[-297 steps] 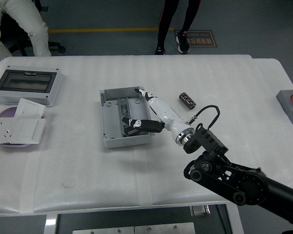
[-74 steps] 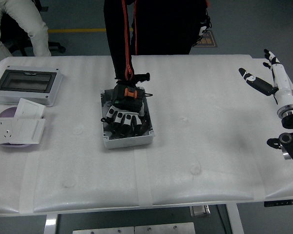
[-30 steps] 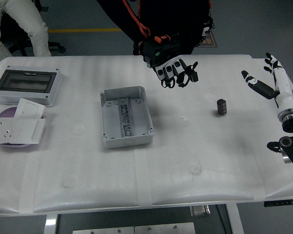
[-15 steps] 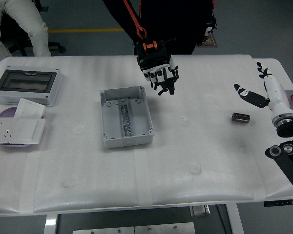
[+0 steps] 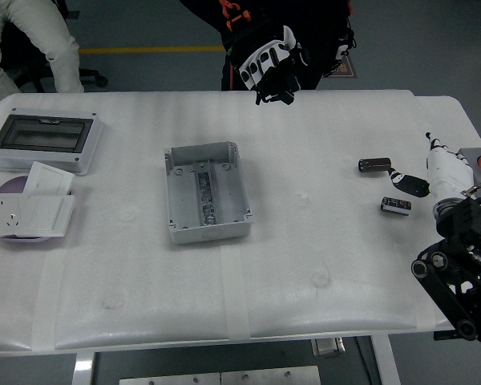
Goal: Pick up the battery,place it into the box
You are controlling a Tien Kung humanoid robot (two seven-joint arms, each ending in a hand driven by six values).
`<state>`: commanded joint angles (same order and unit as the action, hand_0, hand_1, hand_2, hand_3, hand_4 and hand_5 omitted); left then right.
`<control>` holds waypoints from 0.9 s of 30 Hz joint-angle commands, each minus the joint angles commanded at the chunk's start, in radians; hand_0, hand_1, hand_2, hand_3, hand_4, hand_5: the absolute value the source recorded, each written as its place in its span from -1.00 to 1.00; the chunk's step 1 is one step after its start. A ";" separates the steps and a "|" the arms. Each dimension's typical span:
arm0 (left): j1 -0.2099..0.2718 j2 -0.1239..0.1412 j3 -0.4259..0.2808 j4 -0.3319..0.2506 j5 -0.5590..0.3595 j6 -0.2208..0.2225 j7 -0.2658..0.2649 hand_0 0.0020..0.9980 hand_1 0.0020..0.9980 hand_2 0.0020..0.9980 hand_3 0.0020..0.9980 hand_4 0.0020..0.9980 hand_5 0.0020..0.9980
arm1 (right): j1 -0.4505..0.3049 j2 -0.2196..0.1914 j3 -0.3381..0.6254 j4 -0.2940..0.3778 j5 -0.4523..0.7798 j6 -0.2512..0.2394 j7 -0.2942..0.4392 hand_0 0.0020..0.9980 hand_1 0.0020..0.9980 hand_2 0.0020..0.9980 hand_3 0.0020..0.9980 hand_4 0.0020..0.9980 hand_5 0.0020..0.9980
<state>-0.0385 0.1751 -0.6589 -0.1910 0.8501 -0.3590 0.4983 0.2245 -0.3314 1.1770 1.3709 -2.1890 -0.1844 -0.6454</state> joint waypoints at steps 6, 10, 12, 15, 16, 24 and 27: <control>-0.001 0.001 -0.003 0.000 0.003 -0.001 0.000 0.13 0.16 0.37 -0.08 -0.95 -1.00 | -0.009 -0.011 -0.011 0.013 -0.017 0.111 0.000 0.98 0.61 0.80 1.00 0.61 0.01; -0.002 0.001 0.000 0.001 0.001 -0.001 -0.002 0.13 0.16 0.37 -0.07 -0.95 -1.00 | -0.010 -0.016 -0.022 0.022 -0.002 0.149 0.000 1.00 0.60 0.72 1.00 0.81 0.49; -0.003 0.000 0.002 0.001 -0.001 -0.002 -0.004 0.13 0.16 0.37 -0.07 -0.95 -1.00 | -0.007 -0.014 -0.030 0.015 0.005 0.160 0.000 1.00 0.60 0.72 1.00 0.81 0.49; -0.004 0.000 0.003 0.002 -0.002 -0.002 -0.006 0.13 0.16 0.37 -0.07 -0.94 -1.00 | -0.003 -0.008 -0.037 -0.003 0.009 0.165 0.000 1.00 0.55 0.67 1.00 0.85 0.65; -0.004 0.001 0.002 0.002 -0.001 -0.002 -0.006 0.13 0.16 0.37 -0.07 -0.94 -1.00 | -0.001 -0.005 -0.038 -0.012 0.009 0.165 0.000 1.00 0.55 0.67 1.00 0.85 0.65; -0.008 0.003 0.003 0.003 -0.004 -0.004 -0.011 0.13 0.16 0.37 -0.08 -0.94 -1.00 | 0.014 0.015 -0.044 -0.073 0.004 0.203 0.000 1.00 0.54 0.68 1.00 0.87 0.67; -0.007 0.002 0.005 0.003 -0.007 -0.007 -0.012 0.13 0.16 0.37 -0.08 -0.94 -1.00 | 0.012 0.013 -0.047 -0.068 -0.002 0.245 0.000 0.98 0.52 0.67 1.00 0.88 0.71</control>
<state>-0.0451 0.1767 -0.6538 -0.1881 0.8433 -0.3656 0.4861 0.2362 -0.3180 1.1302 1.3026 -2.1907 0.0609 -0.6454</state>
